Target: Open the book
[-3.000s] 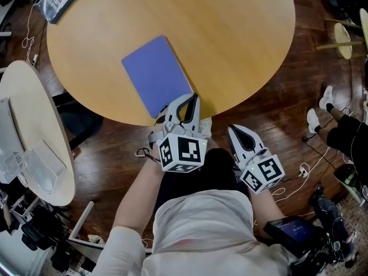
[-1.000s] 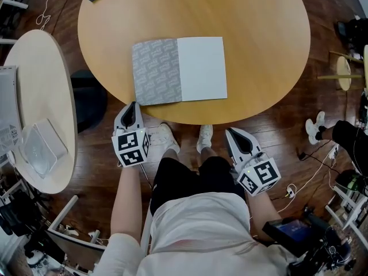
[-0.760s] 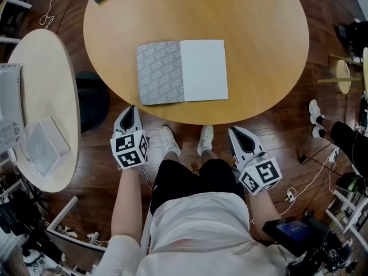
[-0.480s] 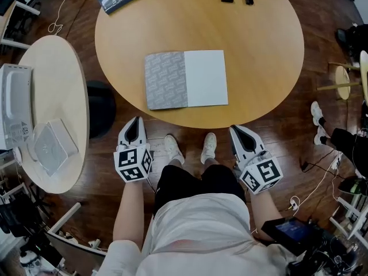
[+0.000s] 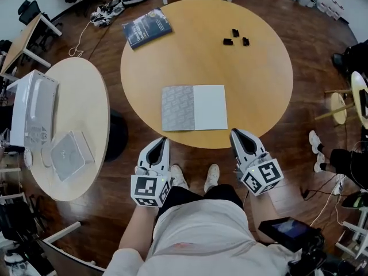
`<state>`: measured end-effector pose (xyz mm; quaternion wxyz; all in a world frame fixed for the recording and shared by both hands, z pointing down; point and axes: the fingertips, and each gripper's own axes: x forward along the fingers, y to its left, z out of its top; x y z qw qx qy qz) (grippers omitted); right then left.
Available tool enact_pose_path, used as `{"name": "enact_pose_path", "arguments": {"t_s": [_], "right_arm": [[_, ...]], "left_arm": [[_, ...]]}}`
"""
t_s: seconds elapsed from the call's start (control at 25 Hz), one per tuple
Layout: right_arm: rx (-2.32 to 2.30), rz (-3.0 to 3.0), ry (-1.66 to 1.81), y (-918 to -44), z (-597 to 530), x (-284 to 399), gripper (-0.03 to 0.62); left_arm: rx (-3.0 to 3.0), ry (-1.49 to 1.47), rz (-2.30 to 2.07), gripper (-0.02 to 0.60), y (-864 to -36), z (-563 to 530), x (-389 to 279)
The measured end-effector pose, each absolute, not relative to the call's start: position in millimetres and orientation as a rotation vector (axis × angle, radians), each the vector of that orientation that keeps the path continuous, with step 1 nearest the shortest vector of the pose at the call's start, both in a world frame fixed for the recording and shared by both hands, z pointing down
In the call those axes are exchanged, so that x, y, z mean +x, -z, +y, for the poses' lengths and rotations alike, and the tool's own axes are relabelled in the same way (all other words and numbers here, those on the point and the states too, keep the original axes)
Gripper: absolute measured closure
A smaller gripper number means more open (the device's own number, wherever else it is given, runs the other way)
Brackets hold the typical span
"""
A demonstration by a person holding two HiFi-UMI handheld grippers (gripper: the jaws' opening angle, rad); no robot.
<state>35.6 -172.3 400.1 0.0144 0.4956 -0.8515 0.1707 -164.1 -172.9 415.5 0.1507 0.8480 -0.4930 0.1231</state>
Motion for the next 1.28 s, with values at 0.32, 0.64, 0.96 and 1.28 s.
{"name": "enact_pose_path", "arguments": {"t_s": [0.32,0.64,0.96,1.28], "right_arm": [[1.568,-2.778,-0.323,-313.0,-180.7,36.3,0.591],[1.601,-2.817,-0.174,-257.6,-171.5,41.2,0.591],[1.587,-2.835,-0.142,-249.6,-159.4,43.4,0.591],[1.534,-2.839,-0.103,-247.9,-148.6,55.3,0.591]], "left_arm": [[2.587,-0.172,-1.488,0.572,-311.8,-183.0,-161.0],[2.647,-0.081,-1.458,0.571,-276.2,-181.6,-152.2],[2.659,-0.082,-1.458,0.572,-268.0,-178.2,-144.1],[2.64,-0.068,-1.524,0.572,-261.1,-164.9,-136.4]]}}
